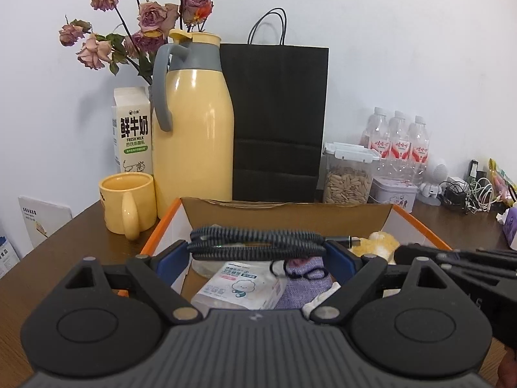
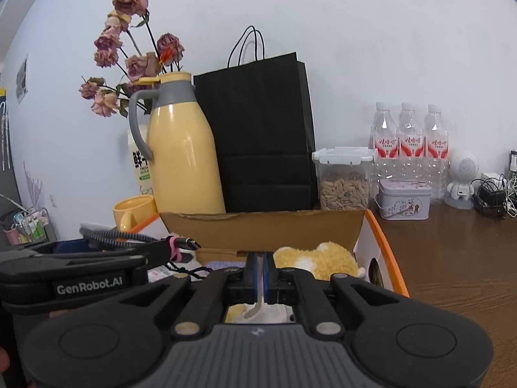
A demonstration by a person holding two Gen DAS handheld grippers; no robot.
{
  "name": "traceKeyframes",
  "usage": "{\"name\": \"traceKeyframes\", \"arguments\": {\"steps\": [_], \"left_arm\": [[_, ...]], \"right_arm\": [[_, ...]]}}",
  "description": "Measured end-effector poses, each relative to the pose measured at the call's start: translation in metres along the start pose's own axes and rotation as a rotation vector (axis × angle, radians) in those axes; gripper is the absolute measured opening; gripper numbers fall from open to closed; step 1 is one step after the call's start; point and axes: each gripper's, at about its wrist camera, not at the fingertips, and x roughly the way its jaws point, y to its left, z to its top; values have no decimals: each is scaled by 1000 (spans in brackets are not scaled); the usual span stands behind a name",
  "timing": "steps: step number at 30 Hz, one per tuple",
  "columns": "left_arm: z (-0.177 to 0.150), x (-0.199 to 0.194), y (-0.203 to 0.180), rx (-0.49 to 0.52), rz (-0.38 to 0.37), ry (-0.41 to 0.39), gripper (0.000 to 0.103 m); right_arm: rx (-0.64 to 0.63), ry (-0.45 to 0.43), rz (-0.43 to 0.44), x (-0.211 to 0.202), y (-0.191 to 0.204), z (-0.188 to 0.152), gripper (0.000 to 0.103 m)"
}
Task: Organize objects
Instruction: 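Carry the braided cable and clear strip into the box and open both tools, then withdraw both tools from the box back over the table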
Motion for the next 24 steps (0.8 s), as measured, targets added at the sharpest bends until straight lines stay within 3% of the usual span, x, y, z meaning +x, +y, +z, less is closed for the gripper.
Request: {"name": "traceKeyframes", "arguments": {"steps": [1, 2, 3, 4, 5, 6, 7, 8, 10, 24], "left_arm": [[-1, 0, 0, -2, 6, -3, 93], [-1, -1, 0, -1, 14, -6, 103], [-2, -2, 1, 0, 22, -10, 103], [-2, -4, 1, -4, 31, -14, 103], [-2, -4, 2, -11, 36, -11, 103], [-2, -5, 5, -24, 41, -7, 103], [-2, -5, 7, -37, 43, -3, 103], [-1, -5, 9, -45, 45, 1, 103], [0, -5, 12, -54, 54, 5, 103], [-5, -17, 18, -64, 65, -19, 103]], "right_arm": [[-1, 13, -1, 0, 0, -1, 6], [-2, 25, -4, 0, 1, -2, 10], [-4, 31, -14, -2, 3, -4, 11], [-10, 36, -25, -2, 3, -5, 19], [-11, 38, -33, -3, 3, -6, 35], [-7, 36, -54, -4, 3, -6, 41], [-4, 35, -77, -4, 2, -6, 56], [-1, 37, -97, -4, 1, -6, 79], [12, 36, -99, -5, -2, -8, 99], [4, 17, -94, -20, -2, -9, 103]]}}
